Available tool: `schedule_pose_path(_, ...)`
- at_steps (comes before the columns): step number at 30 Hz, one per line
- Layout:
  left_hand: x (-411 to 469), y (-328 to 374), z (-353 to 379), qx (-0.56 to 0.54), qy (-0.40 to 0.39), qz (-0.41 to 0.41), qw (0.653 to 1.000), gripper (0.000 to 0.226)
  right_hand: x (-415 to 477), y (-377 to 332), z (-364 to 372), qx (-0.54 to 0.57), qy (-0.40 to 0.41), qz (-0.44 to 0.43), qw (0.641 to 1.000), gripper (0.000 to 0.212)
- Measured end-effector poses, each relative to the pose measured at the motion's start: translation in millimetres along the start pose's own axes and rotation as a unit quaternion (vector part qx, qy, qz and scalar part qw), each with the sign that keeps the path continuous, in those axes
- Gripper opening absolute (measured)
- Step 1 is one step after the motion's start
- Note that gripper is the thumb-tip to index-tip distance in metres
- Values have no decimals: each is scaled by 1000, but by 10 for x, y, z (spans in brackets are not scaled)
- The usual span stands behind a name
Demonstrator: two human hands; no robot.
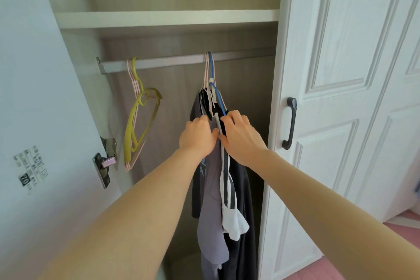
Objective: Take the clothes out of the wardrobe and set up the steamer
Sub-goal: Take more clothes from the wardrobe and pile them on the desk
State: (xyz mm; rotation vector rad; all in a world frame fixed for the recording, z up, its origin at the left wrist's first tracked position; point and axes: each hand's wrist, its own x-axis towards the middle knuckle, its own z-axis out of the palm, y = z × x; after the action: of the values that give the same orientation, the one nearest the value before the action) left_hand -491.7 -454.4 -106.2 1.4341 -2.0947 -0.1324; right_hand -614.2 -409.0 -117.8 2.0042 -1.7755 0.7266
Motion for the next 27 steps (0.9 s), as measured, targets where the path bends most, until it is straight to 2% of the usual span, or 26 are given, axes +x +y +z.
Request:
schedule_pose_path(8,68,-62,-23,22,-17,-8,1000,38,86,53,88,8,-27,13,1000,45)
schedule_pose_path(11,128,-71,-57,29,-26,-29,999,31,137,69,80,-3,-45,19,999,46)
schedule_pose_path(16,296,-43,-55,37,-38,-52,997,27,331,23,91,-32,-34,44,998,42)
schedule_pose_path(18,406,-35,-35,-18,-45,-69,996,21,416,-5,130,-32,-28,51,998,43)
schedule_pose_path(20,494,-16,-33,-117,-51,-111,986,20,504,-22,157,-12,-31,69,997,39)
schedule_pose_path(24,532,-28,-59,-355,-53,-220,907,29,667,-81,178,101,-64,140,983,26)
schedule_pose_path(27,545,-87,-124,-422,-10,-246,873,23,745,-135,173,153,-66,179,970,21)
